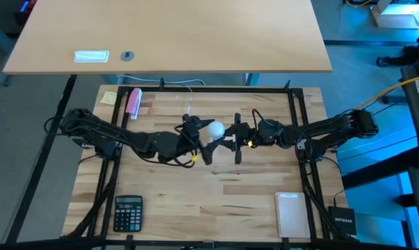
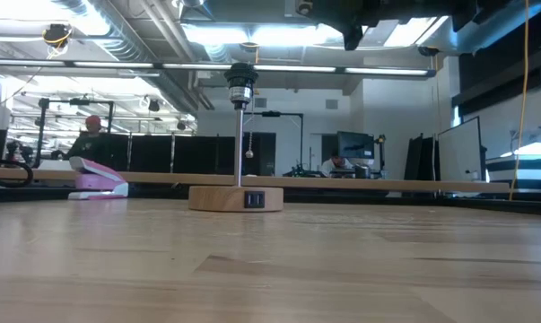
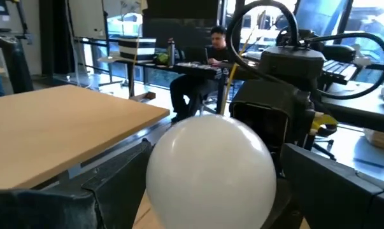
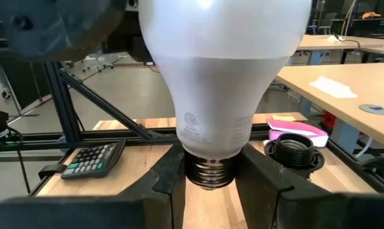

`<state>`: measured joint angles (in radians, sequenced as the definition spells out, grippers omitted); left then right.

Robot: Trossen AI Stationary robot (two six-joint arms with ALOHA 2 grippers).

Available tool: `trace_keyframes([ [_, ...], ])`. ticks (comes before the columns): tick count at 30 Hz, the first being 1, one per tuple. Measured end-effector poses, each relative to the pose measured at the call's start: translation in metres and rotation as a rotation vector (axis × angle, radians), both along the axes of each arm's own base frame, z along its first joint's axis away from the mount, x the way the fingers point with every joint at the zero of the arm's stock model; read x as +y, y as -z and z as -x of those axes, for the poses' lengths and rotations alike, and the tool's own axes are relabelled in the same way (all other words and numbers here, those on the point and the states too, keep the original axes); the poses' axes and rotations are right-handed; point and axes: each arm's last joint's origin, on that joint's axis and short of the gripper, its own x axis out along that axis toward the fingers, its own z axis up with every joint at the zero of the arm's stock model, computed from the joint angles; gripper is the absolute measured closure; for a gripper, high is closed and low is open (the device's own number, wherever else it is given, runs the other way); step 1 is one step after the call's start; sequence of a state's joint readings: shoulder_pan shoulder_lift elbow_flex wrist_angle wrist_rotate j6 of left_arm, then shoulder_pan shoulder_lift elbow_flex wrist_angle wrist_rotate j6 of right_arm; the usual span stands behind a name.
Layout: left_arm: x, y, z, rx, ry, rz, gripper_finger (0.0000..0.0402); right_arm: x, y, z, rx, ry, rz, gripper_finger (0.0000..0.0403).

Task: Screw lightbulb
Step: Insert the white lightbulb into the brown lamp

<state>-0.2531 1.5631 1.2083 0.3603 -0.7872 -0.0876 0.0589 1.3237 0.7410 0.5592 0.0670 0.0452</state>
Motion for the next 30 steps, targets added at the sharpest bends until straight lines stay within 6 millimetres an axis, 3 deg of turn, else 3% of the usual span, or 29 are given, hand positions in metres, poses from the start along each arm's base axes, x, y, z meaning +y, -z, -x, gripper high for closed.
trace_keyframes([
  [10,0.001,-0.002,0.0,-0.011,-0.042,-0.007,0.007,0.0,0.001,0.0,0.009,0.011,0.0,0.0296],
  [15,0.0,-0.001,0.001,-0.001,-0.041,-0.019,0.0121,0.0,0.0,0.0,0.004,0.012,-0.01,0.0296],
  [19,0.0,-0.001,0.0,0.012,-0.029,-0.028,0.017,-0.001,0.001,0.0,0.009,0.021,-0.026,0.0265],
  [25,0.0,0.001,0.0,0.03,-0.021,-0.042,0.0172,0.0,0.0,0.001,0.002,0.006,-0.029,0.0244],
  [30,-0.008,-0.008,0.009,0.025,-0.01,-0.066,0.0168,-0.001,-0.014,0.015,-0.009,0.002,0.034,0.0234],
])
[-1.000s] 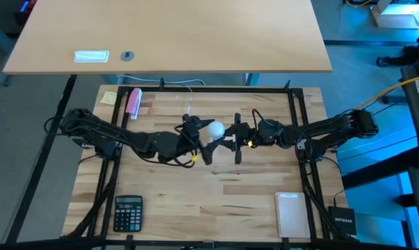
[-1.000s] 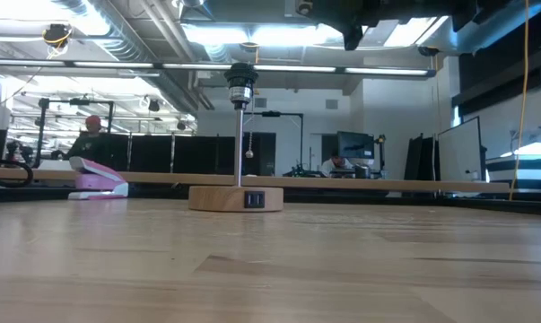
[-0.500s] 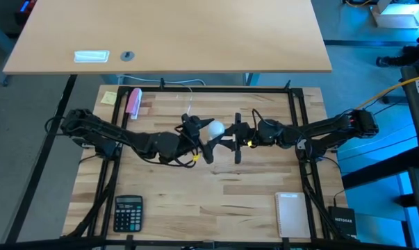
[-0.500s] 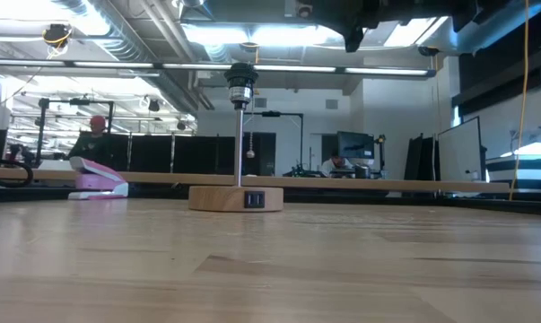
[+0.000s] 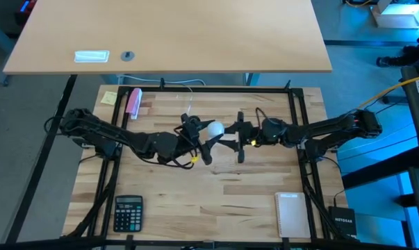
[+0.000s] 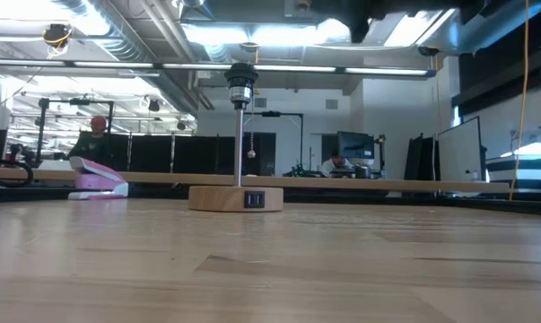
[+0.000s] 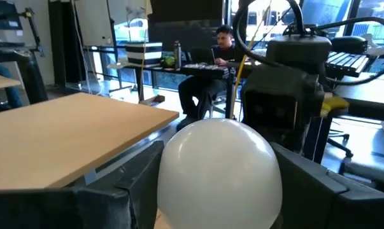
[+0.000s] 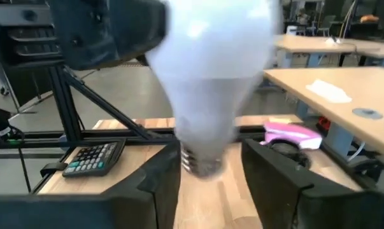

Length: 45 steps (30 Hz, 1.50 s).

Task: Screw lightbulb
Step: Insert the white lightbulb into the brown lamp

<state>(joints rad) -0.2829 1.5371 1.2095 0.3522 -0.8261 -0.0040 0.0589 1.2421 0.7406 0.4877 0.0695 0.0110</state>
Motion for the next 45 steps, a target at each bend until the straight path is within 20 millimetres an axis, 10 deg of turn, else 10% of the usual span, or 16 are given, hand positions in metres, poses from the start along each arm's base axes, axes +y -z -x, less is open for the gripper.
trace_keyframes([
  [8,-0.013,-0.027,0.036,0.032,-0.155,-0.072,0.0172,-0.004,-0.01,0.026,0.096,0.078,0.106,0.0155],
  [24,-0.001,-0.023,0.072,0.176,-0.304,-0.049,0.0166,-0.055,0.124,-0.071,0.128,0.079,0.026,0.0123],
  [45,0.001,-0.021,0.082,0.183,-0.31,-0.013,0.0163,-0.068,0.116,-0.109,0.095,0.04,0.03,0.0123],
])
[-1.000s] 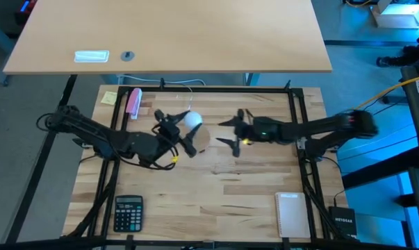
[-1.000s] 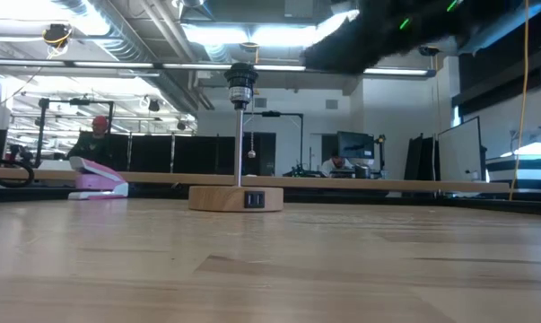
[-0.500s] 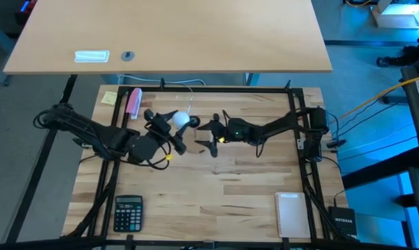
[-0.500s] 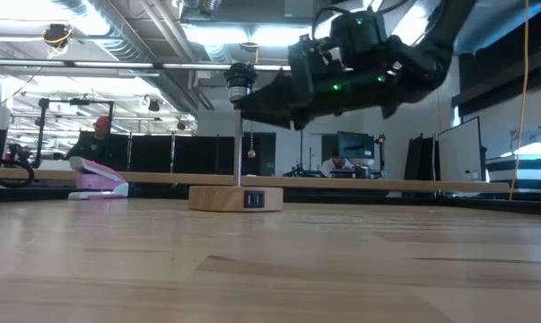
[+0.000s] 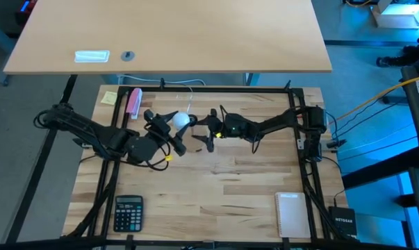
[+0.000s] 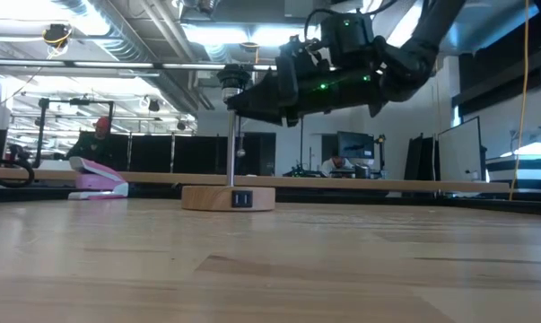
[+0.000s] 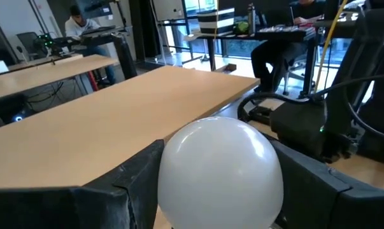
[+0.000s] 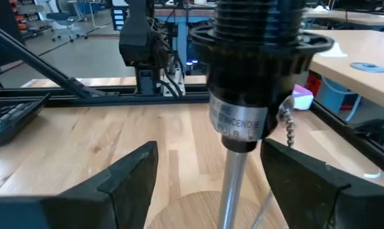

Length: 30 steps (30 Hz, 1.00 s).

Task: Screw lightbulb
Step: Insert the white lightbulb into the brown lamp

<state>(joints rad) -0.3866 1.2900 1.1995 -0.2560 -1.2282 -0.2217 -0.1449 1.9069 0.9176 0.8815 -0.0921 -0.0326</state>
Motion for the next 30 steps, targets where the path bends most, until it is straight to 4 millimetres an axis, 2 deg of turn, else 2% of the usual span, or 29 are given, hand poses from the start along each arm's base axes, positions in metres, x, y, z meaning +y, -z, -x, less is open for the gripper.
trace_keyframes([
  [14,0.0,0.001,0.0,-0.003,-0.002,0.006,0.0163,-0.004,0.014,-0.01,-0.076,-0.009,0.038,0.0123],
  [22,0.0,0.003,-0.002,0.004,-0.005,0.005,0.0163,-0.005,0.003,-0.02,-0.121,-0.016,0.045,0.0123],
  [30,0.0,0.003,-0.002,-0.001,-0.007,0.012,0.0163,-0.009,0.002,-0.021,-0.117,0.076,0.057,0.0135],
])
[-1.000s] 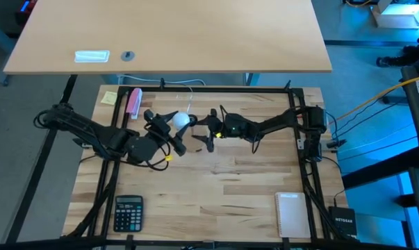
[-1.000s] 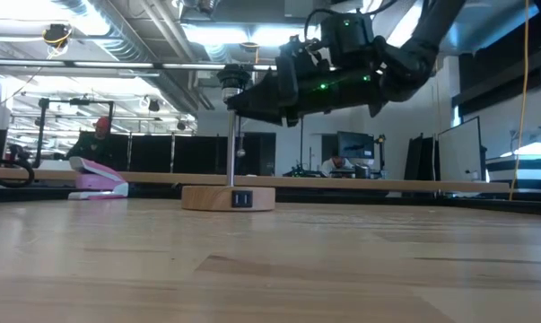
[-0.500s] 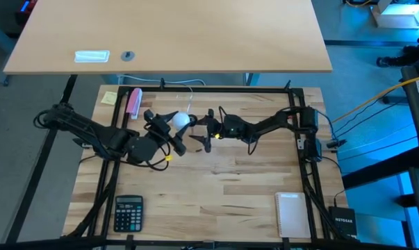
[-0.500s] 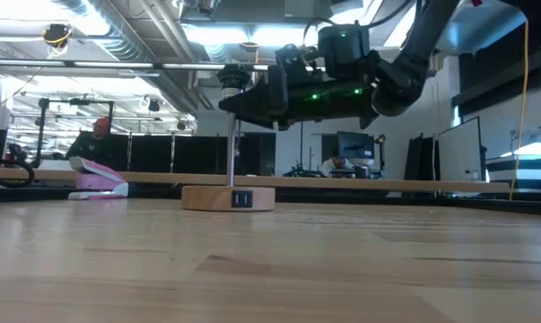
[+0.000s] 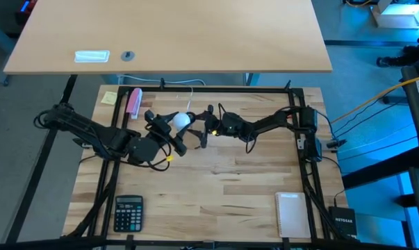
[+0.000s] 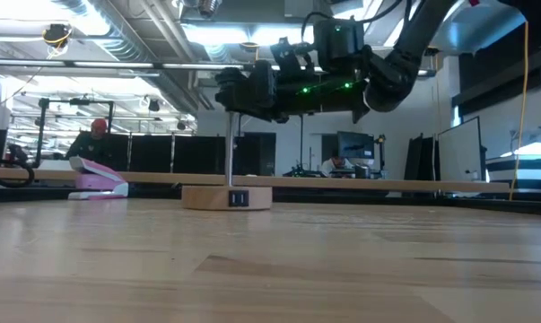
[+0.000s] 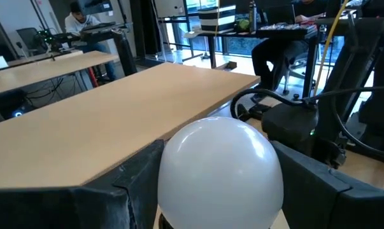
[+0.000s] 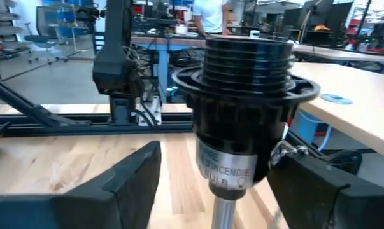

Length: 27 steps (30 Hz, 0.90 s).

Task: Screw lightbulb
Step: Insert the white lightbulb into the brown lamp

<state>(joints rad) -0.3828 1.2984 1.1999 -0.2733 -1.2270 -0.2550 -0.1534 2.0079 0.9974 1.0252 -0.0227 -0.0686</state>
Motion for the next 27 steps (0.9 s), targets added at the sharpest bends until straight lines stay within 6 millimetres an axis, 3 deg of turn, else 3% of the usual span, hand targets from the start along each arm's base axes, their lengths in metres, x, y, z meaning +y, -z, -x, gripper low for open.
trace_keyframes([
  [9,0.0,0.001,0.0,0.005,0.011,0.006,0.0163,0.001,-0.001,0.0,0.003,-0.017,0.041,0.0258],
  [16,-0.001,0.004,-0.003,-0.048,-0.044,0.032,0.0163,0.006,-0.001,0.0,0.01,0.015,0.036,0.0259],
  [22,0.002,0.037,-0.021,-0.068,-0.225,-0.014,0.0163,0.015,-0.002,-0.001,0.023,0.06,0.029,0.0259],
  [27,0.012,0.047,-0.031,-0.103,-0.332,-0.035,0.0163,0.014,0.0,-0.001,0.039,0.07,-0.015,0.0259],
])
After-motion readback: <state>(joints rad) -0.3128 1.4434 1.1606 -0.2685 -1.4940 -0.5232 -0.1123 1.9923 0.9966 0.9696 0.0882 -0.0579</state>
